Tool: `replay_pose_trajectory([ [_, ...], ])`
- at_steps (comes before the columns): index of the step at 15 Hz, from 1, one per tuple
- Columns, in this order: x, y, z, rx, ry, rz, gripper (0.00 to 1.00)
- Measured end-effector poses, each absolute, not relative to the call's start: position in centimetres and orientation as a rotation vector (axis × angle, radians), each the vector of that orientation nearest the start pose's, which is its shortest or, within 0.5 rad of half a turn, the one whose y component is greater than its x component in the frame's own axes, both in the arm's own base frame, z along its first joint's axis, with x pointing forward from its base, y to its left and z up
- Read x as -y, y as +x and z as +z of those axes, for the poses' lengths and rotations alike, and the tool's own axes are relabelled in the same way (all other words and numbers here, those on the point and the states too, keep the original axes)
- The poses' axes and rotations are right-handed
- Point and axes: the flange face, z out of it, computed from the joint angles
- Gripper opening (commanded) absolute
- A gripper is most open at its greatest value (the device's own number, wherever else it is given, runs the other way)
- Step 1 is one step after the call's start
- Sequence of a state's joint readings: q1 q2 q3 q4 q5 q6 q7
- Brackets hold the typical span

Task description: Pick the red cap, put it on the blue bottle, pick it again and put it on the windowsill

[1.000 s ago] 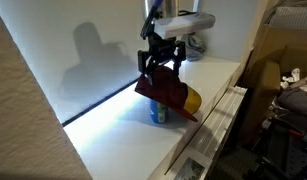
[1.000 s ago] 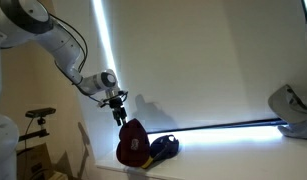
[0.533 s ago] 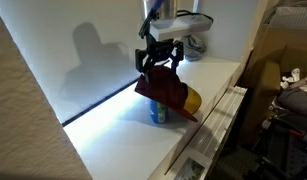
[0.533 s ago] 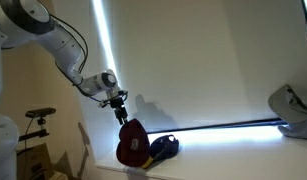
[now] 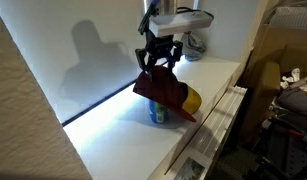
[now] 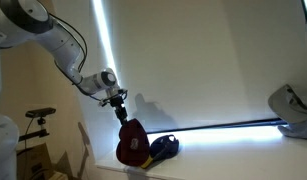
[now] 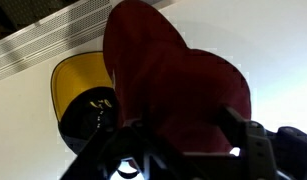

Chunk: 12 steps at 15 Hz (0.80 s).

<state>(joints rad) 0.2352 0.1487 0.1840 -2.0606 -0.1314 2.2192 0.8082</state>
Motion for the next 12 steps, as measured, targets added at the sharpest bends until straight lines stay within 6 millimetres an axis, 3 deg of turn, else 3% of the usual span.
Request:
replay_pose_trajectory([
  [5,-22.95,52.69,37.35,-0.494,-3.153,-0.108,0.03],
  [12,-23.03,52.73,37.43,-0.461,-3.146,-0.096,0.01],
])
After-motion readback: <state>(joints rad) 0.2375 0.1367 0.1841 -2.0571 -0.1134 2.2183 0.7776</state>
